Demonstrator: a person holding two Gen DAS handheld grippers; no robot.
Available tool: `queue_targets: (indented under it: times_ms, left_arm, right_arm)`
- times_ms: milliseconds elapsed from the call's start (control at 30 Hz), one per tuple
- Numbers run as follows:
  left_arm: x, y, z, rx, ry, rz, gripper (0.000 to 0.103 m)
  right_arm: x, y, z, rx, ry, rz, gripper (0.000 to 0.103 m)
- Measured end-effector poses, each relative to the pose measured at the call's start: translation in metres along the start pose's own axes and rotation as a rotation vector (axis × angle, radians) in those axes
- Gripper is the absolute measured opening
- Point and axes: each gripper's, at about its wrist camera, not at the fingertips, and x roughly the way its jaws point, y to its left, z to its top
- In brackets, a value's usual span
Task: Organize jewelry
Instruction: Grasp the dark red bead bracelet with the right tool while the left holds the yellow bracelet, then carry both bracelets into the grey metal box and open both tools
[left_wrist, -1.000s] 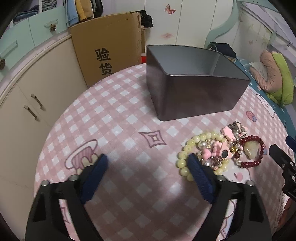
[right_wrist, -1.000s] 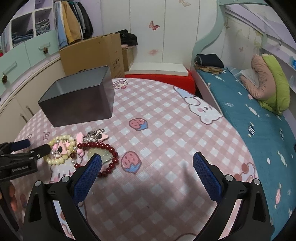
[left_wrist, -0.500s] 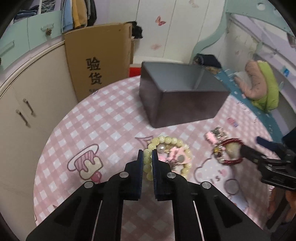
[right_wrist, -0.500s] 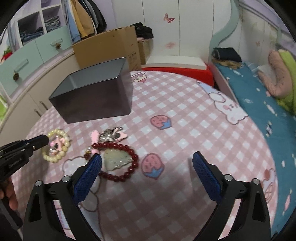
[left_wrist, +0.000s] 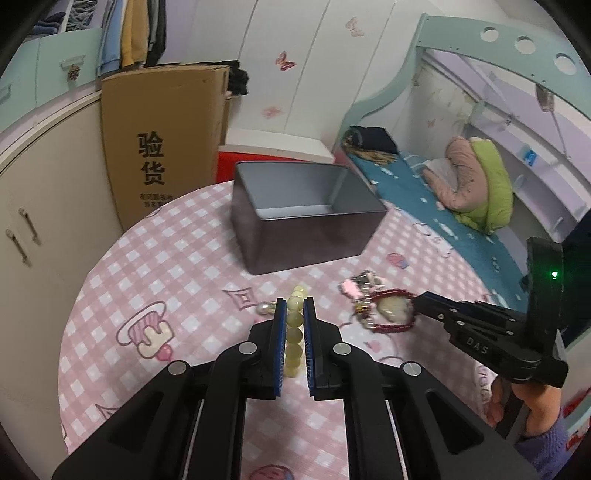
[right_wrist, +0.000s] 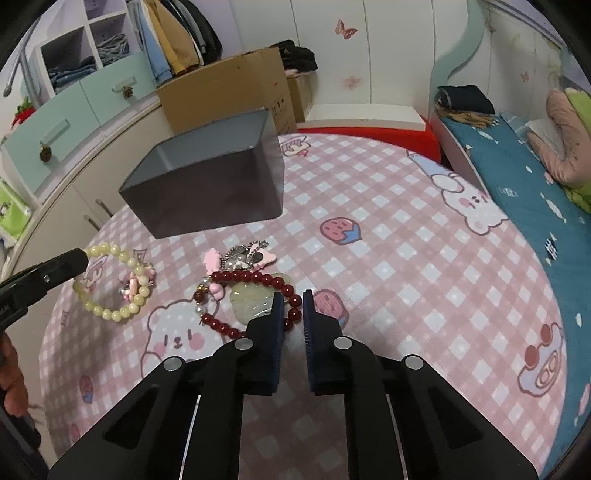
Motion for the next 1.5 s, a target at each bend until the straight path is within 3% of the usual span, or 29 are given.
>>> queue_targets:
  times_ms: [233, 433, 633, 667, 767, 833, 933, 1000, 1200, 1500]
  left_arm:
    - [-0.02, -0.009, 0.007, 0.02, -0.042, -0.056, 0.008]
    - [-0.033, -0.009, 0.009, 0.027, -0.066, -0.051, 0.008]
    - [-0.031, -0.008, 0.01, 0.027, -0.053, -0.053, 0.008]
    - [-0.031, -0.007, 0.009, 0.029, -0.052, -0.053, 0.008]
    - [-0.03, -0.007, 0.01, 0.03, -0.052, -0.054, 0.008]
    - [-0.028, -0.007, 0.01, 0.033, -0.05, -0.054, 0.008]
    - [-0.027, -0.007, 0.011, 0.033, -0.048, -0.052, 0.008]
    - [-0.026, -0.007, 0.011, 0.032, -0.048, -0.057, 0.008]
    - [-0.026, -0.009, 0.016, 0.037, -0.052, -0.081, 0.008]
    - [-0.046, -0.02, 0.046, 0.085, -0.121, -0.134, 0.008]
  right_arm:
    - [-0.023, 0.003, 0.006, -0.007, -0.056, -0.003, 0.009]
    - [0.008, 0.001, 0.004, -0.01, 0.024, -0.054, 0.012]
    - [0.016, 0.0, 0.002, 0.004, 0.041, -0.035, 0.012]
    - [0.015, -0.001, 0.003, 0.006, 0.036, -0.04, 0.014]
    - [0.017, -0.004, 0.005, 0.015, 0.041, -0.034, 0.046]
    - [0.021, -0.003, 0.004, 0.005, 0.049, -0.022, 0.043]
    - [0.021, -0.001, 0.004, 0.006, 0.041, -0.004, 0.03]
    - [0.022, 0.001, 0.003, -0.017, 0.048, -0.029, 0.01]
    - [0.013, 0.0, -0.002, -0.008, 0.032, -0.018, 0.008]
    - [-0.051, 0.02, 0.033, -0.075, -0.115, 0.009, 0.008]
